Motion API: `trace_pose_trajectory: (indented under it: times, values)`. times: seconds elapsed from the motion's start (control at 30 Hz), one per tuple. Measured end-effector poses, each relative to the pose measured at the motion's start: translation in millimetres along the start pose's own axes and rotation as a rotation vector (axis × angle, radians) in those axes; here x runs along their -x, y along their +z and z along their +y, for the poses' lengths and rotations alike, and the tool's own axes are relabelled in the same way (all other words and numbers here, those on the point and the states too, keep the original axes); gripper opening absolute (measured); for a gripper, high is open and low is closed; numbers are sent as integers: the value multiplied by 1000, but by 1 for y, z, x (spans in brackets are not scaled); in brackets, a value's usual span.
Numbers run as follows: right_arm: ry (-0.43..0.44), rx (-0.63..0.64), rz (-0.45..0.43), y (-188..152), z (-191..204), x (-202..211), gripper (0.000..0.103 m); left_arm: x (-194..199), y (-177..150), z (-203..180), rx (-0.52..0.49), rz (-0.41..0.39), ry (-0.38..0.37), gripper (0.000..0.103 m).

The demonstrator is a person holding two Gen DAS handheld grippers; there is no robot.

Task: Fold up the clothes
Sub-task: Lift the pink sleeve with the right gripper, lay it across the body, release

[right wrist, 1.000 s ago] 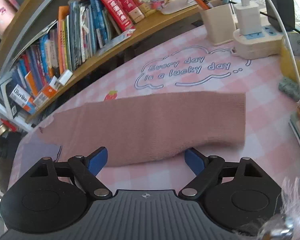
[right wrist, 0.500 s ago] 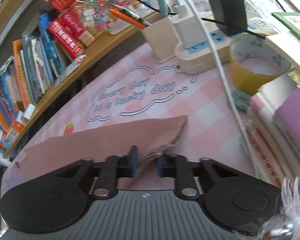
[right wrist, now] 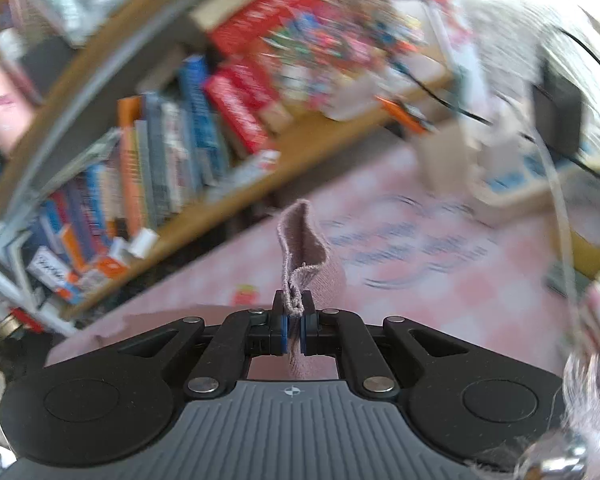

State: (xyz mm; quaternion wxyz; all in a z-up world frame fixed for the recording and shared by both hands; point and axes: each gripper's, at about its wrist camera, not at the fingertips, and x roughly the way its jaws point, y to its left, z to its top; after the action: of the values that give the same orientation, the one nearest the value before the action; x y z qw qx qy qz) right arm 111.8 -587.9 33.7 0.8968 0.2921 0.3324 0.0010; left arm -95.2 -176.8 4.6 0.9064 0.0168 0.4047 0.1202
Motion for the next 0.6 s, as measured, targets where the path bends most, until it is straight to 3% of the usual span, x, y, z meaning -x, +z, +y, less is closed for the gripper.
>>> trace_pose_trajectory:
  times: [0.47, 0.6]
  values:
    - [139, 164, -51, -29, 171, -12, 5, -5, 13, 94, -10, -141, -98, 94]
    - [166, 213, -64, -45, 225, -23, 5, -10, 14, 129, 18, -151, -89, 94]
